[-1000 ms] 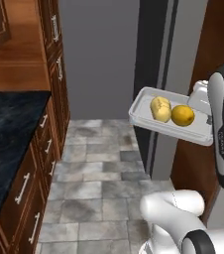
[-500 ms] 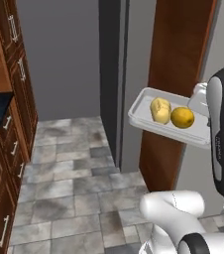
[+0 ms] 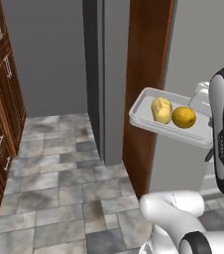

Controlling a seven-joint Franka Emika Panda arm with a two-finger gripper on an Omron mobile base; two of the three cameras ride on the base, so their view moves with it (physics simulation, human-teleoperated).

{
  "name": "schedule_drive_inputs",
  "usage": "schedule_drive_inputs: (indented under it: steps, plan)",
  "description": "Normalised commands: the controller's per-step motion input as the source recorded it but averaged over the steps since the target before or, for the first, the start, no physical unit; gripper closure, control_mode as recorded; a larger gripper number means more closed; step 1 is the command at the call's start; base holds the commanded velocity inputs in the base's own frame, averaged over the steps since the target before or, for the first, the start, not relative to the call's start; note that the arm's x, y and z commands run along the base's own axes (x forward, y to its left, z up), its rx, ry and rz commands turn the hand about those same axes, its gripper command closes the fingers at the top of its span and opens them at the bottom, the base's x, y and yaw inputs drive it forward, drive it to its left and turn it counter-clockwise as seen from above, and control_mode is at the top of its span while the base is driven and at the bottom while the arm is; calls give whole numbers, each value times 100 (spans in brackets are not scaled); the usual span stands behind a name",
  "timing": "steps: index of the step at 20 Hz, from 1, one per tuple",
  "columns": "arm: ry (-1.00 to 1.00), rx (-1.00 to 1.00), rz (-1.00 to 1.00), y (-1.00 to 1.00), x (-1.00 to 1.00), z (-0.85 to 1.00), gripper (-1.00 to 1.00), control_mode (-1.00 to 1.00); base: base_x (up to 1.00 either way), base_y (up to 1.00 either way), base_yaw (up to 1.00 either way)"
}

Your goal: Take the potato and lemon out of the freezer and place them in the tupperware container on the counter. Then put the tupperware containing the vegetables back in the freezer.

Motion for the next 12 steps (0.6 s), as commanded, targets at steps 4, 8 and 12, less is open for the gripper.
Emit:
schedule_drive_inputs:
  steps: [4, 8, 12]
  plan:
    - [0, 0, 0, 0, 0, 0, 100, 100, 36, -66, 6]
    - [0, 0, 0, 0, 0, 0, 100, 100, 56, -61, 7]
    - [0, 0, 0, 0, 0, 0, 100, 100, 37, -53, 6]
